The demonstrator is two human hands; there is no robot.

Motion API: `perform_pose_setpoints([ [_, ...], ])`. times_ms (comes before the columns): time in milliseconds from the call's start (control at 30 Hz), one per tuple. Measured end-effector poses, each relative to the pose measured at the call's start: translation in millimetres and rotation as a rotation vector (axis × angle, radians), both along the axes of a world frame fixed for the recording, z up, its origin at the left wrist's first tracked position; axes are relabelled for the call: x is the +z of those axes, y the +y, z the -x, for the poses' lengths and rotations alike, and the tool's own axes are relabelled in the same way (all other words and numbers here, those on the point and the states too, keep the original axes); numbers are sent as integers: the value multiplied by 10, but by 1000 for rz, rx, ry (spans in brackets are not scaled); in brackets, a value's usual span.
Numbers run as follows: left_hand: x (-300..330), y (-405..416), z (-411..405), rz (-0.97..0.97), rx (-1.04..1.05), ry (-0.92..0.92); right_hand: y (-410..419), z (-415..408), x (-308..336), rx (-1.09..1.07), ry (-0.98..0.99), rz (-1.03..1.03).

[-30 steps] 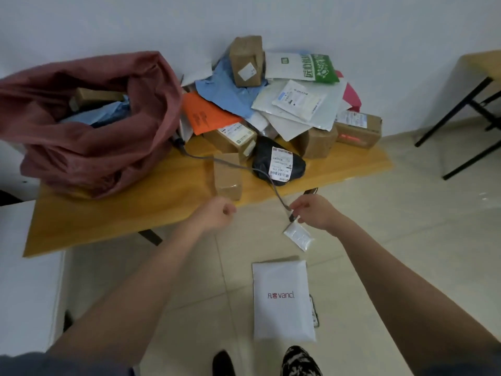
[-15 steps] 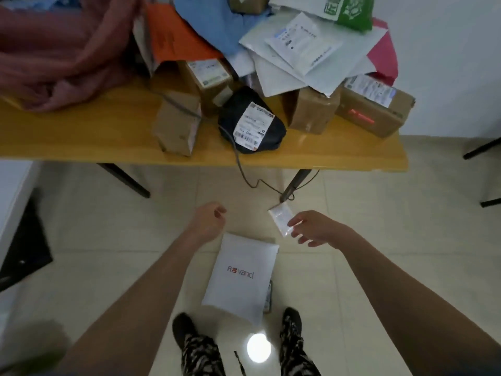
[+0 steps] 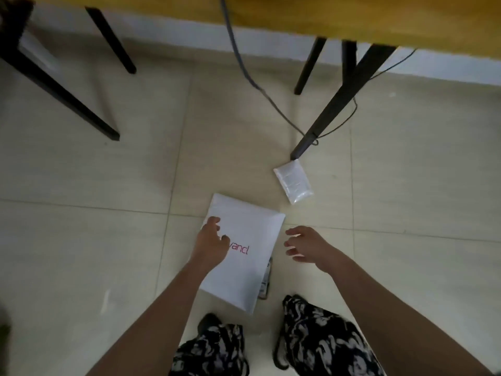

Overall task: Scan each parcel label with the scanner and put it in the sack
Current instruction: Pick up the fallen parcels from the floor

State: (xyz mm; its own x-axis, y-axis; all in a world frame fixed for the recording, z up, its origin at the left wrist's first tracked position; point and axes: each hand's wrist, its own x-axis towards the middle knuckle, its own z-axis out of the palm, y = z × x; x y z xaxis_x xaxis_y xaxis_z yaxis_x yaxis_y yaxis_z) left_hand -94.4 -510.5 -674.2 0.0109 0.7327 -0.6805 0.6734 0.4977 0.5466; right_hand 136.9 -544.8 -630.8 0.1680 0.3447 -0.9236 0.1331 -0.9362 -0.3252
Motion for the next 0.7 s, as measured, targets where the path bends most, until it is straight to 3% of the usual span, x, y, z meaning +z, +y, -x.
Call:
perform_pose_setpoints([
  [300,-2128,195,189,33,88,74,161,71,-2342,-129,-126,53],
  [567,-3317,409,397,220,395,182,485,193,-3518,-382,-154,-26],
  [633,-3391,503,450,217,453,115,629,199,-3644,-305,-178,-137],
  [700,-3348,637,490,188,517,-73,833,195,-3676,-225,-241,-269],
])
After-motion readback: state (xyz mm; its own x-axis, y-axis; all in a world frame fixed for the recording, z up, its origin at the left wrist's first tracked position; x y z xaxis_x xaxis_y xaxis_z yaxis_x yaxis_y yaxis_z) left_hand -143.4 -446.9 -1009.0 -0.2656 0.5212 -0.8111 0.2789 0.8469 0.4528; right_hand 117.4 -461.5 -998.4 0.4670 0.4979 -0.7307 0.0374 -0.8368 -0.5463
